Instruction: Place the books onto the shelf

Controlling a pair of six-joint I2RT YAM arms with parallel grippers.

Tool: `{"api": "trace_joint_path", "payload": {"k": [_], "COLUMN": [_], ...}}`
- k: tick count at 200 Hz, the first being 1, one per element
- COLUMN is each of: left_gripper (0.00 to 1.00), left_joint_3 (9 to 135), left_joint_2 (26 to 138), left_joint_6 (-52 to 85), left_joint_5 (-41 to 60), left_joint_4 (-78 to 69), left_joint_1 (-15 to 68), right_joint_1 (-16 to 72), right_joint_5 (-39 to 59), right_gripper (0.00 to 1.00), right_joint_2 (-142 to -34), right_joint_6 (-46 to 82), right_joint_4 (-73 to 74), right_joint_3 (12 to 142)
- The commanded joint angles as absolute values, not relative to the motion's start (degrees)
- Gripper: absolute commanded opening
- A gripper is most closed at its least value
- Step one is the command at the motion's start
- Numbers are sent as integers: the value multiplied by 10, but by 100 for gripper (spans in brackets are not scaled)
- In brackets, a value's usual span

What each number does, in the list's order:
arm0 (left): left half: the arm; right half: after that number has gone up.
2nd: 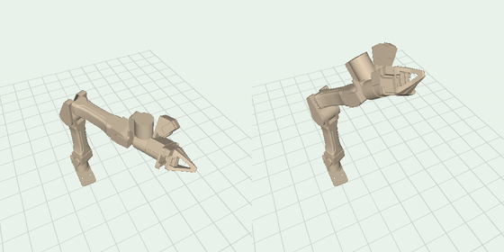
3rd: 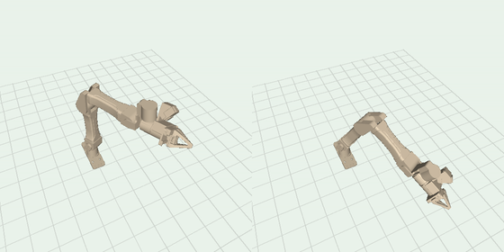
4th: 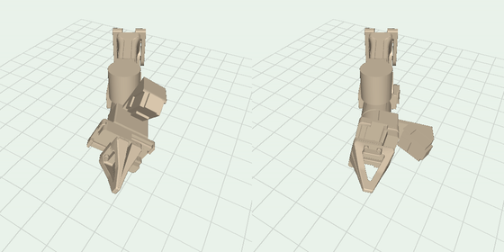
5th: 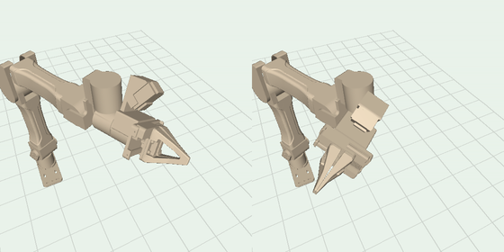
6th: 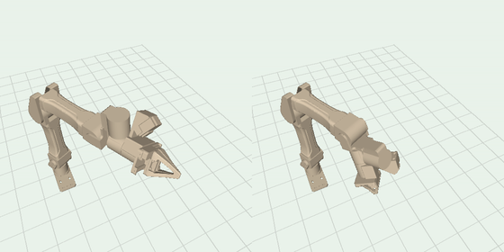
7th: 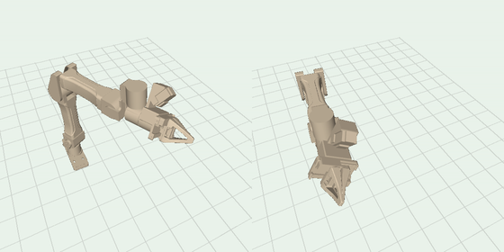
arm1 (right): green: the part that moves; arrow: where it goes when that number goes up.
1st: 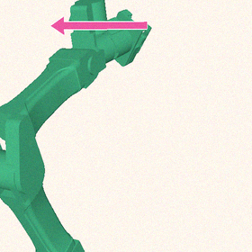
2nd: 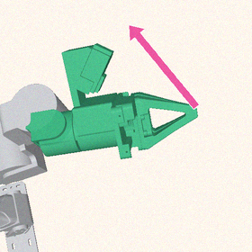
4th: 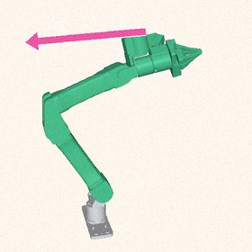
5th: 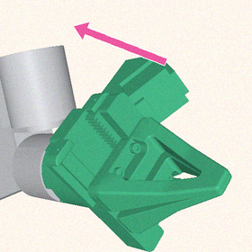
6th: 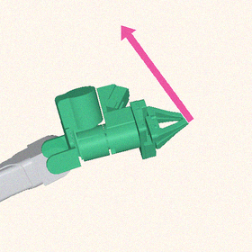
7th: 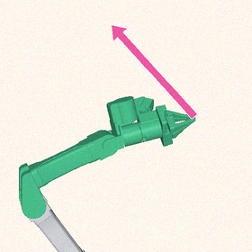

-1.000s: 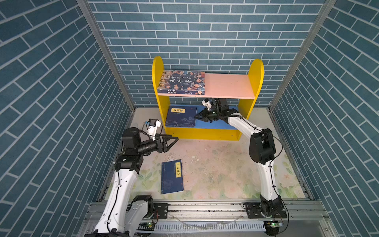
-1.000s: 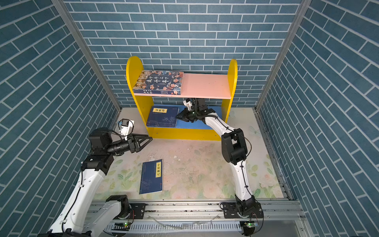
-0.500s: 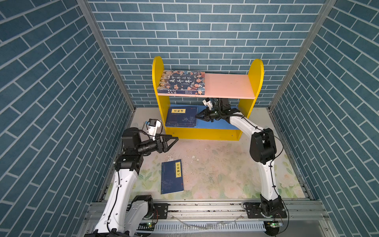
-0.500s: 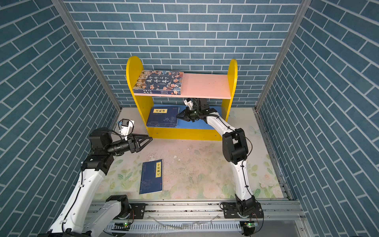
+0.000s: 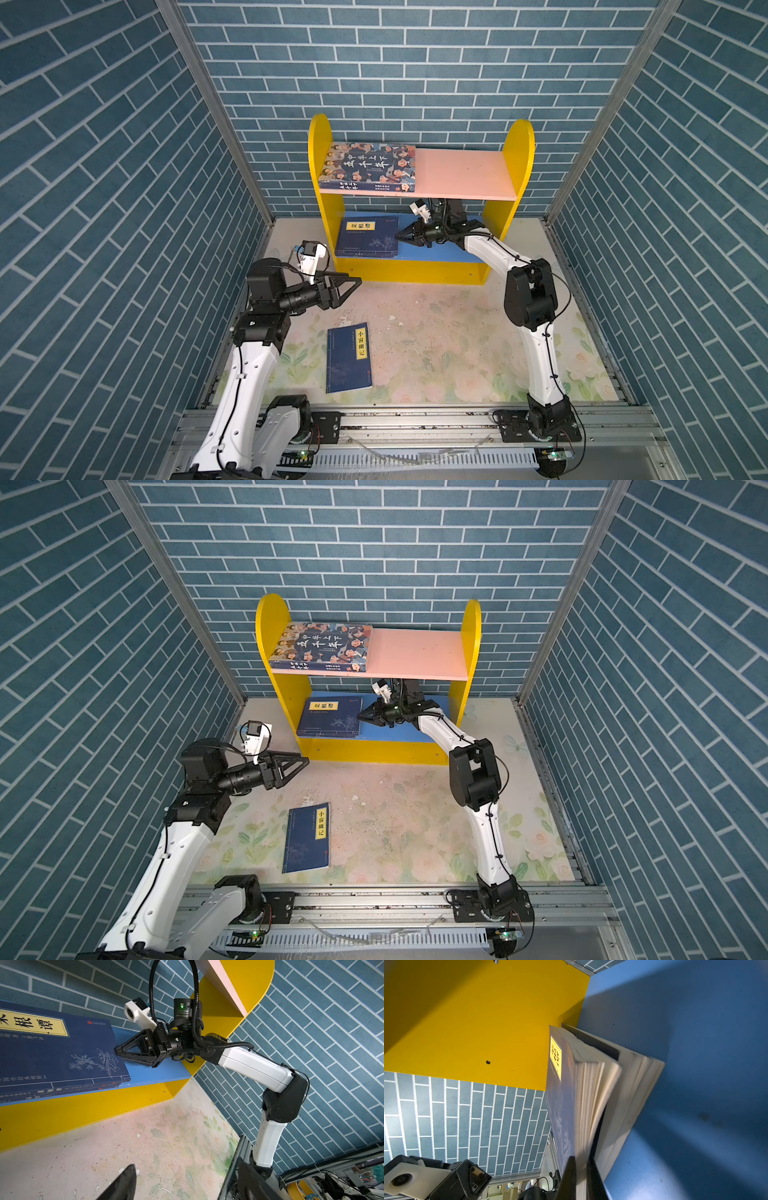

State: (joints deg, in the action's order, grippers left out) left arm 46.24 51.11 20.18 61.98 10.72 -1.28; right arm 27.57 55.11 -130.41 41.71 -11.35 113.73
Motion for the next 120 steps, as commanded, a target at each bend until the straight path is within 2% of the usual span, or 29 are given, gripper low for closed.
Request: {"api": "trace_joint_path", "payload": {"k": [1, 120], "left_gripper": [78, 78], "left_joint_3": [459, 459], "left_joint_2": [511, 506], "left_joint_6": [200, 201], "left_joint_5": [628, 631], "left_joint_4": [96, 94], "left_joint_1": [-18, -18], "right_joint_1": [276, 287], "right_joint_5": [543, 555], "right_gripper": [0, 0], "right_joint_2": [-1310, -1332], "right_joint_6": [426, 428], "right_joint_4": [-62, -76], "right_joint_3": [1145, 1178]}}
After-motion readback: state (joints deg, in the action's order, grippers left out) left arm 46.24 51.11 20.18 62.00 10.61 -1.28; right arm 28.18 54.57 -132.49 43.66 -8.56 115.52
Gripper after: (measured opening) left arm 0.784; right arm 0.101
